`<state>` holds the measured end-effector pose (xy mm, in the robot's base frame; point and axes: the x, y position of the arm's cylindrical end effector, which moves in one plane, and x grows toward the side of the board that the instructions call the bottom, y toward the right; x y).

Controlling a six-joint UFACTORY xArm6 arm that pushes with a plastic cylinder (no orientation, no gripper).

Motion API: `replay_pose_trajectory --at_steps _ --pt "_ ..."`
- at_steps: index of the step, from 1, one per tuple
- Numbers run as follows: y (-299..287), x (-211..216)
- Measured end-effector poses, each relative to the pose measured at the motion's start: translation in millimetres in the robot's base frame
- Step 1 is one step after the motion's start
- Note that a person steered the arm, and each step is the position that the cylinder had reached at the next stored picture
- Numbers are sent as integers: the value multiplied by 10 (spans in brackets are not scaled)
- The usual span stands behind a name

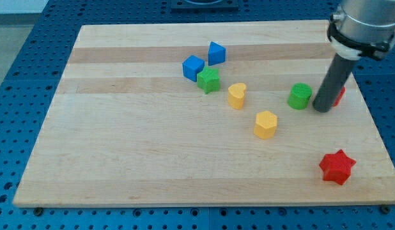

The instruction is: Move the yellow heart and yellow hexagon closer to the red star

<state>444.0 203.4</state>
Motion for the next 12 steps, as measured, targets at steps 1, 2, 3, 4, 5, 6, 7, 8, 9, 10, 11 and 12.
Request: replay_pose_trajectory --at_steps 1,2,3,4,5,6,7,8,9,10,11,12 --pt "-598 -235" --pt "-1228 -472" --pt "-1234 -582" --pt "-1442 -289" --pt "-1292 -171" --pt "-1400 -132" --pt "-2052 -132" --pt "-2388 -22" --pt "-2250 90" --pt "-1545 89" --pt "-957 179" --pt "-493 339"
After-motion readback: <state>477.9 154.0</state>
